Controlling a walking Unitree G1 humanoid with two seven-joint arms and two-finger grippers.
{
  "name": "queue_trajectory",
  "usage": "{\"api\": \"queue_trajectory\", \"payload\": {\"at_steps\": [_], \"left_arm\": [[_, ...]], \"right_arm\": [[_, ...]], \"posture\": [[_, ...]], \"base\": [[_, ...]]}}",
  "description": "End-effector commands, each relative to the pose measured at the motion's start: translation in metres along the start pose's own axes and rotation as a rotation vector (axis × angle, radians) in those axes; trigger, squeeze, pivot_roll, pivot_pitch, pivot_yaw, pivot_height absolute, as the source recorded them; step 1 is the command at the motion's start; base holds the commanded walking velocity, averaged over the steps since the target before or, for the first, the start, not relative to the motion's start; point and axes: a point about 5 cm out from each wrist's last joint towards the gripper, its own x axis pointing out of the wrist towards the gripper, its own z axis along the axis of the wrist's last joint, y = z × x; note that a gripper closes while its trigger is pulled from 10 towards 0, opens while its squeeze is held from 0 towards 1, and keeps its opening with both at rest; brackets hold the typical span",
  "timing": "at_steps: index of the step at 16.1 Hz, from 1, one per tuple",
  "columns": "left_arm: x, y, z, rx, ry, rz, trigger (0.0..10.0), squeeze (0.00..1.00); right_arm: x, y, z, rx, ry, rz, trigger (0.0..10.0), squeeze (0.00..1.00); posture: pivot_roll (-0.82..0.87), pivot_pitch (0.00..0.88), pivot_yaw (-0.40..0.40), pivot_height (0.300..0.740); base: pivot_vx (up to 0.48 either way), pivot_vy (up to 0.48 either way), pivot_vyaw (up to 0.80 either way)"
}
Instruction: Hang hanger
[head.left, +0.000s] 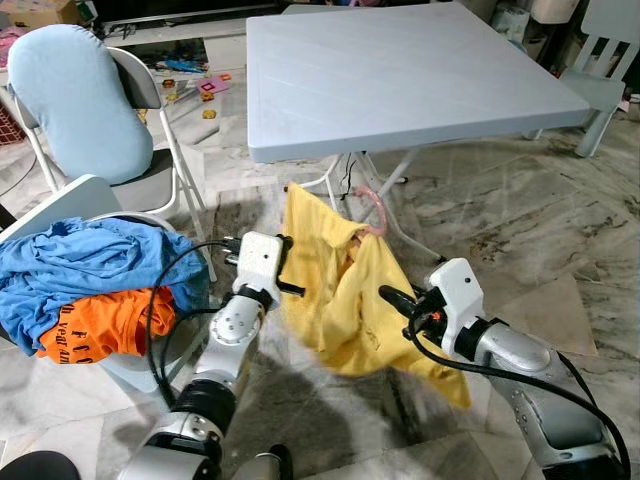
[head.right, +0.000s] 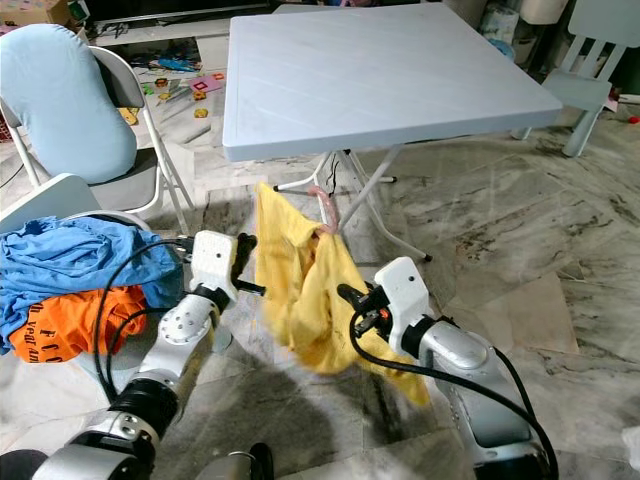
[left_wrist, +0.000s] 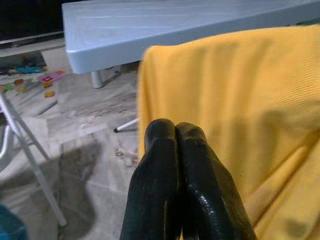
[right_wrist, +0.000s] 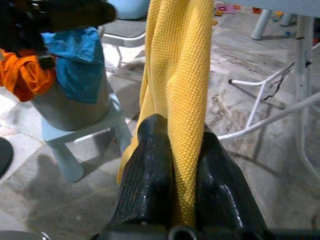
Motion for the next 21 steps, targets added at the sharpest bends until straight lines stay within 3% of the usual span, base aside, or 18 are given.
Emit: {"api": "queue_trajectory", "payload": {"at_steps": [1, 3, 4, 5, 10, 13, 14, 17, 21], "left_arm": [[-0.002, 0.006, -0.003, -0.006, 0.021, 0.032, 0.0, 0.00], [0.002, 0.000, 0.000, -0.044, 0.016, 0.023, 0.0, 0.00], [0.004, -0.009, 0.006, -0.065, -0.007, -0.010, 3.5, 0.00], [0.004, -0.022, 0.012, -0.106, -0.047, -0.052, 10.0, 1.00], [-0.011, -0.056, 0.006, -0.142, -0.071, -0.256, 10.0, 1.00], [-0.018, -0.055, 0.000, -0.097, -0.052, -0.272, 10.0, 1.00], [-0.019, -0.050, -0.002, -0.058, -0.057, -0.259, 10.0, 1.00], [-0.019, -0.046, 0.008, 0.206, -0.166, -0.271, 10.0, 1.00], [-0.017, -0.051, 0.010, 0.212, -0.182, -0.265, 10.0, 1.00]], "right_arm": [[-0.001, -0.007, 0.015, -0.039, -0.064, -0.016, 10.0, 0.00], [-0.001, -0.007, 0.015, -0.039, -0.065, -0.012, 10.0, 0.00], [-0.001, -0.006, 0.014, -0.039, -0.065, -0.011, 10.0, 0.00], [0.000, -0.007, 0.013, -0.042, -0.064, -0.018, 10.0, 0.00], [0.004, -0.008, 0.013, -0.028, -0.061, -0.036, 10.0, 0.00], [0.004, -0.014, 0.015, -0.026, -0.064, -0.047, 10.0, 0.00], [0.004, -0.013, 0.017, -0.026, -0.068, -0.037, 10.0, 0.00], [0.004, -0.011, 0.020, -0.031, -0.082, -0.005, 10.0, 0.00], [0.006, -0.013, 0.035, 0.009, -0.134, 0.025, 10.0, 0.00]], "posture": [[-0.04, 0.109, 0.054, 0.740], [-0.04, 0.108, 0.055, 0.740], [-0.05, 0.109, 0.056, 0.740], [-0.04, 0.108, 0.056, 0.740], [-0.04, 0.108, 0.054, 0.740], [-0.04, 0.107, 0.054, 0.740], [-0.04, 0.106, 0.054, 0.740], [-0.04, 0.102, 0.052, 0.740], [-0.04, 0.099, 0.050, 0.740]], "base": [[0.000, 0.000, 0.00], [0.000, 0.000, 0.00], [0.000, 0.000, 0.00], [0.000, 0.000, 0.00], [0.000, 0.000, 0.00], [0.000, 0.000, 0.00], [0.000, 0.000, 0.00], [0.000, 0.000, 0.00], [0.000, 0.000, 0.00]]}}
